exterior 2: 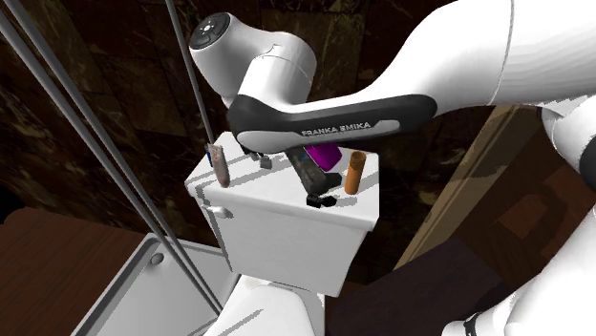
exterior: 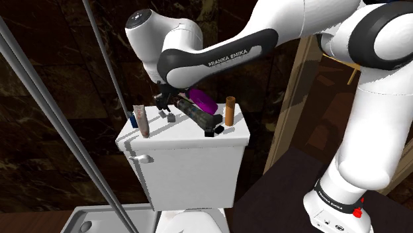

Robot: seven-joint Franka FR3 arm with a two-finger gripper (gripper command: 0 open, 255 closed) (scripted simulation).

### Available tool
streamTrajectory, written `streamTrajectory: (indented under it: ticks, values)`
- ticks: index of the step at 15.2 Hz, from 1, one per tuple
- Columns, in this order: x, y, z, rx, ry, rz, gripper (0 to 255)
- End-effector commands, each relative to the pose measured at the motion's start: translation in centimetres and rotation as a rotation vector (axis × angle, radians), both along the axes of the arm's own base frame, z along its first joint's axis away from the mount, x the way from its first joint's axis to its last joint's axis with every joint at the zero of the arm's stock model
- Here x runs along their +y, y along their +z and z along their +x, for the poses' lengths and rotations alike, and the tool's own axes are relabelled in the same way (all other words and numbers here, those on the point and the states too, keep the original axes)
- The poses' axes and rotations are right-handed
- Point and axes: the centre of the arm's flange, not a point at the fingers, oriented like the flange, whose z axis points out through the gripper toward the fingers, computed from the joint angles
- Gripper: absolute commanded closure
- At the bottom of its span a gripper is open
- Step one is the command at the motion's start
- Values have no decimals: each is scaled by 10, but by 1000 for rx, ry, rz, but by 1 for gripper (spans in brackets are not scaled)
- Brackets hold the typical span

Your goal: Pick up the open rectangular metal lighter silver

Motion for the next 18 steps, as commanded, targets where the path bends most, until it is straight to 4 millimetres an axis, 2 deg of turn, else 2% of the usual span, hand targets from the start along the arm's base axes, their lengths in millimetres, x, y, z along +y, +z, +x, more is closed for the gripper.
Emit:
streamTrajectory:
  ticks: [1, 5, 6, 13, 15, 16, 18]
  values:
    - [22, -5, 14, -32, -5, -21, 0]
    - [64, -11, 45, -89, -8, -61, 0]
    - [65, -12, 46, -91, -9, -62, 0]
    - [65, -52, 46, -91, -9, -62, 0]
    - [65, -52, 46, -91, -9, -62, 0]
    - [66, -52, 46, -91, -9, -62, 255]
    - [65, -52, 46, -91, -9, -62, 255]
